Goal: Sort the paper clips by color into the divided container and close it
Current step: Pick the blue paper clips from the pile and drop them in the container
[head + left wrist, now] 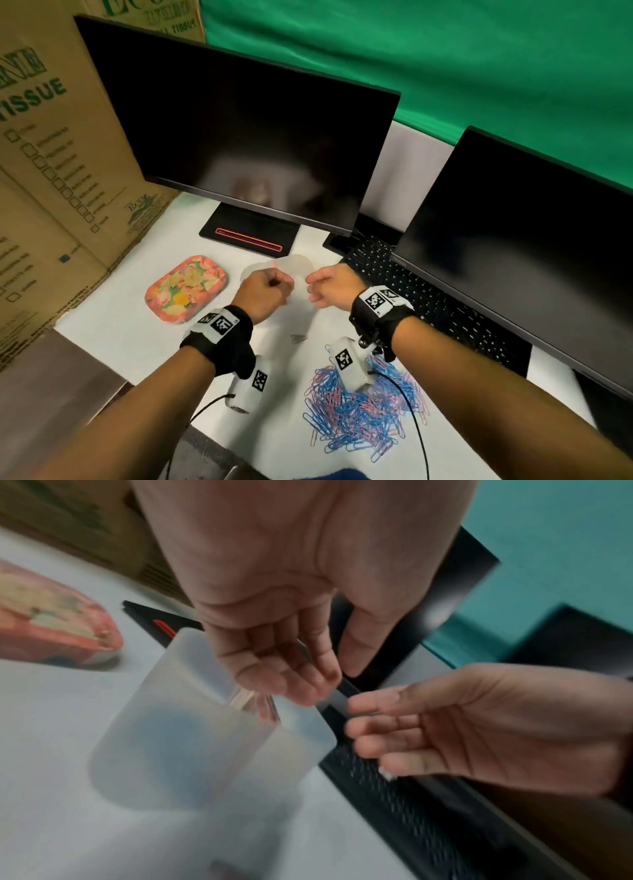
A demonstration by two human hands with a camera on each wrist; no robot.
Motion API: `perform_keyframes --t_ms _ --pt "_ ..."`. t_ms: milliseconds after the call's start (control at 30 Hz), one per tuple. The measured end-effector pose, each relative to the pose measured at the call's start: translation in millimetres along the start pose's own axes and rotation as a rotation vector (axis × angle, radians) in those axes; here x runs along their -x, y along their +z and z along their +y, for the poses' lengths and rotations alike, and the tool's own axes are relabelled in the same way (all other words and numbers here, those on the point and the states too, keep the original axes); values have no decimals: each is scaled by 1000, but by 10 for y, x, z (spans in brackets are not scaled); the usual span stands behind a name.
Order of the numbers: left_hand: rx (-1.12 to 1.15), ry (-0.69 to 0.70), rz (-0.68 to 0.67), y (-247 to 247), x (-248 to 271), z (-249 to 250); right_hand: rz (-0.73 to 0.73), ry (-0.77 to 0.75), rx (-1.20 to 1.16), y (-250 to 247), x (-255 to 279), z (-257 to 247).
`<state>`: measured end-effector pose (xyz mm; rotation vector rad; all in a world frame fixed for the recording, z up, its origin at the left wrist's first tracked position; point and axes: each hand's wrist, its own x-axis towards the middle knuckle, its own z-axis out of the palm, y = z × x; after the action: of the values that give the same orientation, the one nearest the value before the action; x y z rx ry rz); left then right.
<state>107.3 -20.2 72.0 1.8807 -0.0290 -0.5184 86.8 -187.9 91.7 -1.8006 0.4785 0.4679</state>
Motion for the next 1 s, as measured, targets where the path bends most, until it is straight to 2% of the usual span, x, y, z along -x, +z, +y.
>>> perform_keyframes --t_ms 67,167,233,367,467,533,600,667,733,767,867,933,1000 --pt "-209 88 -119 133 72 -107 63 -47 124 -186 126 279" --pt "-461 163 -273 387 202 -272 153 -23 332 -442 317 751" --pt "-594 184 -352 532 280 -390 187 -1 494 -545 466 1016" --pt "-755 180 -443 755 387 -556 166 0 626 -626 757 1487" --pt "-800 283 -493 887 533 -592 137 -116 728 -588 1047 1720" --pt "-807 425 -549 963 651 -628 111 -287 814 -471 1239 1901" --pt "-853 596 -641 1037 759 -673 -22 -482 949 -296 1376 2085" --pt "-923 709 -715 1092 813 -732 -154 -568 1067 -156 1453 2250" --pt "-1006 753 -718 1081 799 -755 -193 -526 1190 -135 1483 2345" --pt "-1063 773 -709 1056 780 -777 -179 -459 1259 -152 1491 2369" --pt "-1188 853 -659 967 689 -850 -126 -398 1341 -275 1510 2454" --pt "-1176 832 -662 894 642 -891 -159 -407 1323 -354 1484 2520" --pt "-1149 762 -701 837 616 -885 -126 -416 1269 -422 1498 2501"
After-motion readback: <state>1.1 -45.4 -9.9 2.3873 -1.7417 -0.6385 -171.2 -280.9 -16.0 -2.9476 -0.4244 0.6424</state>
